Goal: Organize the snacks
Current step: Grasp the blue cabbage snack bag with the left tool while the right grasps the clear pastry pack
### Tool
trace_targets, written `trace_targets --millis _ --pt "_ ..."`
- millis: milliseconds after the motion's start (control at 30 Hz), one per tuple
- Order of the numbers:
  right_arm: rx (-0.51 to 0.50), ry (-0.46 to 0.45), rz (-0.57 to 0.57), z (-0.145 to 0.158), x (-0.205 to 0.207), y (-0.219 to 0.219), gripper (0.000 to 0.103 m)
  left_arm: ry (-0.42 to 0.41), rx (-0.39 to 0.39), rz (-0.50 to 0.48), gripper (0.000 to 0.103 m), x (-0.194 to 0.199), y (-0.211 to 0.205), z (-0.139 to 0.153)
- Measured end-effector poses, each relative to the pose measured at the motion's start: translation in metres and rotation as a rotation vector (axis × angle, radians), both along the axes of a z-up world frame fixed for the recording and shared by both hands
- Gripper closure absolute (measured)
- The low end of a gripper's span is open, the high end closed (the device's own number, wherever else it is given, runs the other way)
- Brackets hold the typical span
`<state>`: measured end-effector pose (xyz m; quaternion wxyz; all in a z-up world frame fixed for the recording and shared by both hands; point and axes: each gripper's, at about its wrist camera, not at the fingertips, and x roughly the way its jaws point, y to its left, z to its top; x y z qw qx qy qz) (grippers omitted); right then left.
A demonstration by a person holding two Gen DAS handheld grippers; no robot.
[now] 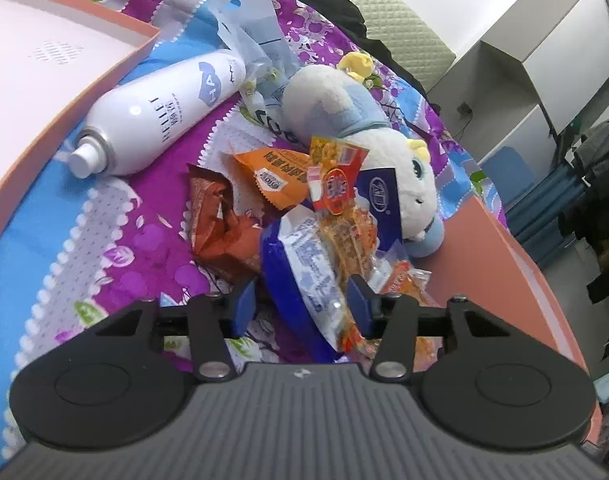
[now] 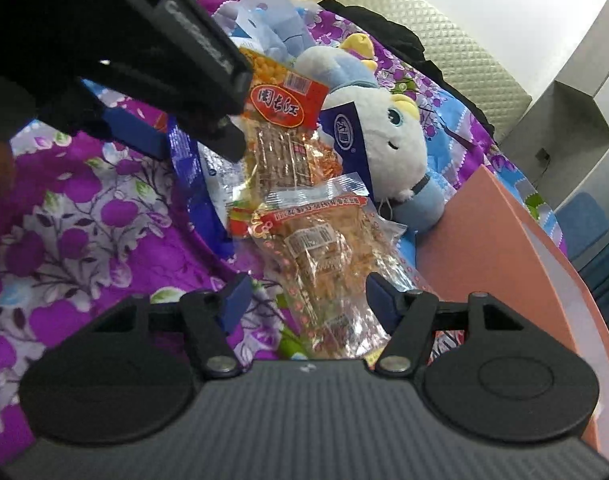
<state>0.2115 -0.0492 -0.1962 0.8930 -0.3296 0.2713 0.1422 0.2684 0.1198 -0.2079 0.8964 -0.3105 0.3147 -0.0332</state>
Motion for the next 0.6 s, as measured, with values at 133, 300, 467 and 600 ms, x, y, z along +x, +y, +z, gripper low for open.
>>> trace_targets --millis 133,300,467,600 --pt "0.003 -0.003 -0.005 -0.001 0.01 0.002 0.063 0.018 -0.012 -0.003 0.069 0.008 0.001 -0.009" --pt "0.029 0.006 -0.014 0.005 0.011 -0.002 0.083 -0.004 -0.012 -0.017 0.087 0.005 -0.001 -0.003" --pt "0.036 -0.008 -0.003 0.015 -0.004 -0.003 0.089 -0.02 -0.023 -0.016 0.093 -0.01 -0.001 0.01" --pt "0.054 -0.014 0.002 0.026 -0.023 -0.005 0.091 -0.009 -0.052 0.023 0.094 -0.031 0.006 0.021"
